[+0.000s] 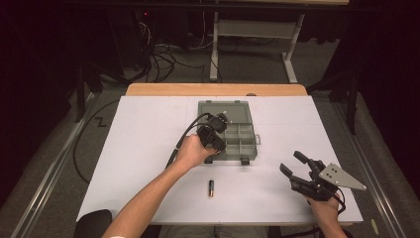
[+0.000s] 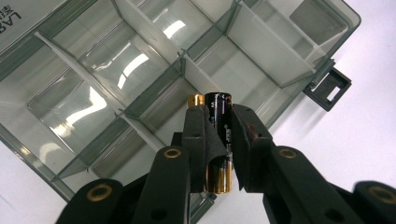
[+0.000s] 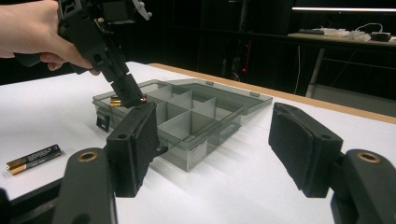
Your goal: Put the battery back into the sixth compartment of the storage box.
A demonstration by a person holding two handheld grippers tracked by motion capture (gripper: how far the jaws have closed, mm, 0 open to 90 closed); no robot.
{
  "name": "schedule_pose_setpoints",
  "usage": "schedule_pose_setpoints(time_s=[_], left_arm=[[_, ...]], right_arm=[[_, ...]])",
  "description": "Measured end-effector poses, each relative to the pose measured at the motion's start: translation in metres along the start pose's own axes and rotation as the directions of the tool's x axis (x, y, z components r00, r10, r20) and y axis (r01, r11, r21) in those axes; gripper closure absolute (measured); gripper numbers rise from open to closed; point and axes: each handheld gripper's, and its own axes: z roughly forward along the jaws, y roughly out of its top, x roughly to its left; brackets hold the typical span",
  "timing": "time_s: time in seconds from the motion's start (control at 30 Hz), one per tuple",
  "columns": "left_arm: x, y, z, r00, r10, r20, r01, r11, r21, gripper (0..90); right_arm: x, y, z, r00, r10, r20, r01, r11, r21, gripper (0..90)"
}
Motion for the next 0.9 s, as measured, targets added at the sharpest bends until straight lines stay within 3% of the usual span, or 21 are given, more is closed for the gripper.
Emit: schedule_pose_setpoints(time_s=[0.9], left_arm=[[0.009, 0.002, 0.013, 0.9995, -0.031, -0.009, 0.032, 0.9995, 0.006, 74.8]], right_arm=[[0.000, 0.000, 0.000, 1.0000, 0.002, -0.006, -0.002, 1.000, -0.003, 34.5]])
